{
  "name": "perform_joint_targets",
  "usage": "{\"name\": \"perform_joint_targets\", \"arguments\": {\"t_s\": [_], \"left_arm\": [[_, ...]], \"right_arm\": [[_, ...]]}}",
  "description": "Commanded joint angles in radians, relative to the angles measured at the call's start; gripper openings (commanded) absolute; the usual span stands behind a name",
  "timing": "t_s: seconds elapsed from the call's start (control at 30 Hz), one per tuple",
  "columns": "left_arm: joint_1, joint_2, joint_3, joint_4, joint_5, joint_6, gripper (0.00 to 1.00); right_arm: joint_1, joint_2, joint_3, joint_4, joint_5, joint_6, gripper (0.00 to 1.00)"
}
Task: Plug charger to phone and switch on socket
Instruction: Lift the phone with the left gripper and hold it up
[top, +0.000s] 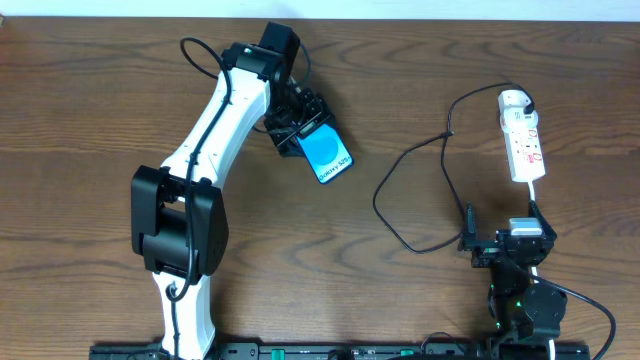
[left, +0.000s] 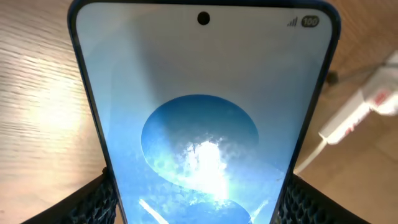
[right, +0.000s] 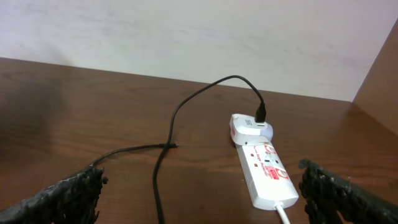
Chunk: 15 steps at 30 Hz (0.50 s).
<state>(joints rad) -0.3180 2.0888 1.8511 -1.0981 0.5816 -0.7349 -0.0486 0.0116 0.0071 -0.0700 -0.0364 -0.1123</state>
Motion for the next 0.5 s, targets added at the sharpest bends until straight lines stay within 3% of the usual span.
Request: {"name": "perform_joint_targets", "arguments": {"t_s": [0.0,0.47], "left_arm": [[-0.001,-0.021,0.008,-0.004,0.135,0.063,0.61],[-0.001,-0.021,0.008,-0.004,0.145,0.073,0.61]], "right_arm": [[-0.002,-0.005,-0.002,-0.004,0.004,0.014,0.99],[-0.002,-0.005,-0.002,0.046,-0.065,0.041,0.99]]}}
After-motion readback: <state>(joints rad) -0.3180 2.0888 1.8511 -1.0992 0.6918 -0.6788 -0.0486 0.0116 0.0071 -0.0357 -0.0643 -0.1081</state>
